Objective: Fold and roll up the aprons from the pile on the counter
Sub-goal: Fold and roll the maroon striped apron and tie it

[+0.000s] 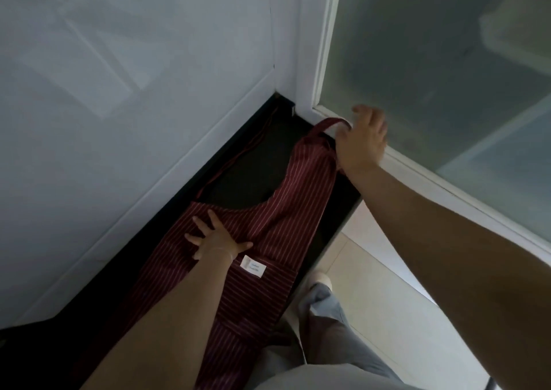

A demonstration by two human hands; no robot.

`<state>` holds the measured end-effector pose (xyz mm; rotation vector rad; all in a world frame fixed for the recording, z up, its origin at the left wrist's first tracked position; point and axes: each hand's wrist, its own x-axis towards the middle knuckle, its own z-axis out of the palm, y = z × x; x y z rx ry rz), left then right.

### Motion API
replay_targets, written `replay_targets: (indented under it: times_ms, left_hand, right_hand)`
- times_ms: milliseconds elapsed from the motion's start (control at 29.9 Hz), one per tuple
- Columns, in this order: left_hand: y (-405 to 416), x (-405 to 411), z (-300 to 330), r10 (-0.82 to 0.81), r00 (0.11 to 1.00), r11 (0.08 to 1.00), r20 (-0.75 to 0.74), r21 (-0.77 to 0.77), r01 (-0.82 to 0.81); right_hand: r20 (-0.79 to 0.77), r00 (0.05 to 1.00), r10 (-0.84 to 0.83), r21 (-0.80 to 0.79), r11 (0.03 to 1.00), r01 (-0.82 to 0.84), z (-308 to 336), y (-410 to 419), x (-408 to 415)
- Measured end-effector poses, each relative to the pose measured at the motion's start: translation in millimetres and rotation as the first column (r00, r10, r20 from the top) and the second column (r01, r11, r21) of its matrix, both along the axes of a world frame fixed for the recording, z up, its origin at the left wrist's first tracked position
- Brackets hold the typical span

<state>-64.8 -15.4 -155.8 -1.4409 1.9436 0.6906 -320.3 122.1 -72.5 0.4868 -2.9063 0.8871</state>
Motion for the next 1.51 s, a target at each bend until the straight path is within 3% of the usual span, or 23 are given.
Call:
replay_targets:
  times_ms: [33,100,201,268,301,335,368,435,502,636,670,804,870,937,971,1004,1071,1138,1239,1339,1507]
  left_hand:
    - [2,1,-1,-0.005,1.0,1.0,-0.01,-0.024,0.004]
    - [11,-2,-1,-0.085,0.996,0.986,-0.03,-0.143,0.08]
    - [35,-16,2,-0.22,0.966,0.935,-0.135,-0.31,0.17]
    - [47,-27,1,-0.238,0.959,0.947,-0.156,-0.257,0.194]
    - [50,-30,-1,-0.234,0.962,0.958,-0.141,-0.203,0.204]
    - [52,-31,-4,-0.233,0.966,0.966,-0.116,-0.146,0.215]
    - [52,-29,-7,-0.239,0.967,0.968,-0.093,-0.1,0.229]
    - [50,-25,-13,-0.263,0.962,0.964,-0.067,-0.063,0.259]
    - [48,-23,-15,-0.285,0.957,0.958,-0.058,-0.049,0.282]
    - [45,-22,-13,-0.308,0.951,0.951,-0.019,-0.015,0.308]
    - [45,-21,-13,-0.312,0.95,0.95,-0.011,-0.007,0.312]
    - [45,-24,-13,-0.305,0.952,0.952,0.013,0.016,0.305]
    - [44,-25,-13,-0.302,0.953,0.953,0.022,0.023,0.302]
    - [44,-26,-12,-0.307,0.951,0.951,0.035,0.036,0.306]
    - [44,-26,-12,-0.309,0.95,0.951,0.042,0.04,0.308]
    - [44,-26,-12,-0.311,0.949,0.95,0.048,0.043,0.309]
    - [43,-26,-11,-0.31,0.949,0.95,0.059,0.05,0.308]
    - [44,-28,-10,-0.312,0.947,0.949,0.07,0.06,0.309]
    - [44,-32,-9,-0.315,0.943,0.948,0.105,0.079,0.307]
    - [44,-37,-8,-0.313,0.937,0.949,0.154,0.102,0.3]
    - [45,-42,-7,-0.317,0.93,0.948,0.184,0.102,0.303]
  right_hand:
    - [0.14,0.987,-0.08,-0.068,0.994,0.09,-2,2,1]
    - [0.432,0.897,-0.095,0.083,0.994,0.065,-12,10,9]
    - [0.849,0.522,-0.082,0.234,0.944,-0.232,-38,24,37]
    - [0.905,0.42,-0.074,0.154,0.975,-0.162,-54,26,53]
    - [0.889,0.452,-0.069,0.067,0.998,0.021,-61,25,58]
    - [0.881,0.463,-0.102,-0.031,0.962,0.271,-69,23,62]
    - [0.879,0.451,-0.157,-0.101,0.862,0.497,-73,20,63]
    - [0.902,0.379,-0.206,-0.151,0.673,0.724,-79,16,57]
    - [0.947,0.298,-0.117,-0.152,0.655,0.74,-84,16,50]
    - [0.961,0.08,0.266,-0.253,0.718,0.649,-73,12,35]
    - [0.947,0.072,0.312,-0.286,0.725,0.626,-70,9,30]
    - [0.935,0.209,0.286,-0.354,0.723,0.593,-60,-3,-1]
    - [0.923,0.341,0.178,-0.343,0.784,0.517,-56,-4,-12]
    - [0.801,0.593,0.078,-0.289,0.918,0.27,-50,1,-22]
    - [0.714,0.692,0.108,-0.266,0.956,0.126,-45,5,-27]
    - [0.677,0.718,0.162,-0.24,0.971,0.008,-39,9,-30]
    - [0.778,0.59,0.215,-0.181,0.977,-0.116,-29,15,-33]
    - [0.872,0.472,0.13,-0.035,0.978,-0.206,-26,22,-31]
    - [0.904,0.425,-0.04,0.078,0.994,-0.073,-47,29,-26]
    - [0.859,0.508,-0.064,0.005,0.993,0.116,-72,39,-22]
    - [0.741,0.665,-0.096,0.06,0.995,0.078,-89,49,-10]
